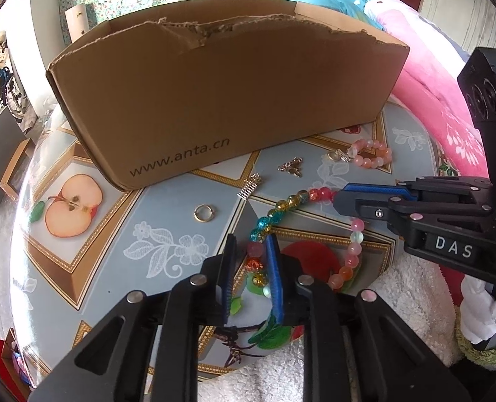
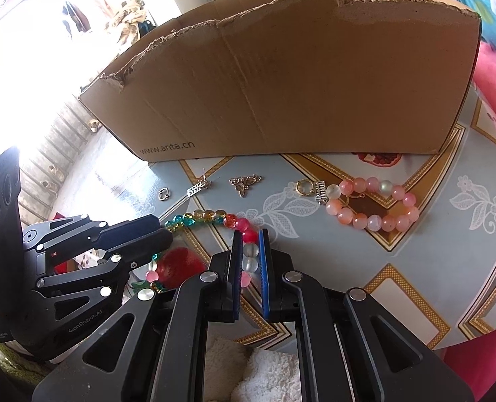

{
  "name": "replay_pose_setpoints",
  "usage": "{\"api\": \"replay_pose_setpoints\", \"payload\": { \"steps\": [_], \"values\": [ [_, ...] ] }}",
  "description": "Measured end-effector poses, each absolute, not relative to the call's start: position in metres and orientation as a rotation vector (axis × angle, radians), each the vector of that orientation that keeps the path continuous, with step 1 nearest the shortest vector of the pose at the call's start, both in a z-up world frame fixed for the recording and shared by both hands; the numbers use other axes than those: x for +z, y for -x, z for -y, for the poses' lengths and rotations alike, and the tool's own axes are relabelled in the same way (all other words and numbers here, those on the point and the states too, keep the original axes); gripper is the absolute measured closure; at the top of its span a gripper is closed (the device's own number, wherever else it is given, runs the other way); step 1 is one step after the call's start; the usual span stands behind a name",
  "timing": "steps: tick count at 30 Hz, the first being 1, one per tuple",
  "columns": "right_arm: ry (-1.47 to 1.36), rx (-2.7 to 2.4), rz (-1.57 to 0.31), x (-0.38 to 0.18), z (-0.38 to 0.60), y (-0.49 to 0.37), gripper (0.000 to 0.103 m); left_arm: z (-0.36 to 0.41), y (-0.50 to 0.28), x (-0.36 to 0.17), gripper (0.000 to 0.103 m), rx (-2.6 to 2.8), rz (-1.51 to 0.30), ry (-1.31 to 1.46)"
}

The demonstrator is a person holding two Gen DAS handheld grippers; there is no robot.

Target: Organize jewelry

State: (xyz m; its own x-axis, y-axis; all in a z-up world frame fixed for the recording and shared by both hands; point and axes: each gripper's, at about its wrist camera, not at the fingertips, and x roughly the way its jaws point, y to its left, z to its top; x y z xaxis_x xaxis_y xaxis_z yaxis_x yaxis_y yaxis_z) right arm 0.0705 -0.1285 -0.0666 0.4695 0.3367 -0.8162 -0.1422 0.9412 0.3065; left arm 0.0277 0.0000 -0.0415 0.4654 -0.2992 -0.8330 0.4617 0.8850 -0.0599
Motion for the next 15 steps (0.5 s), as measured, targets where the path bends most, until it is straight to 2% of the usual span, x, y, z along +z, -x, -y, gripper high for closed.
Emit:
{"api": "replay_pose_setpoints", "payload": {
  "steps": [5, 15],
  "values": [
    [-0.191, 0.296, -1.037, -0.065, 0.128, -0.070, 0.095, 0.004, -0.027, -0.042, 0.085, -0.454, -0.969, -0.215],
    [-0.092, 0.283, -1.022, -0.064, 0.115, -0.064, 0.081, 0.006, -0.024, -0.044, 0.089, -0.432, -0.954, -0.239]
  ]
}}
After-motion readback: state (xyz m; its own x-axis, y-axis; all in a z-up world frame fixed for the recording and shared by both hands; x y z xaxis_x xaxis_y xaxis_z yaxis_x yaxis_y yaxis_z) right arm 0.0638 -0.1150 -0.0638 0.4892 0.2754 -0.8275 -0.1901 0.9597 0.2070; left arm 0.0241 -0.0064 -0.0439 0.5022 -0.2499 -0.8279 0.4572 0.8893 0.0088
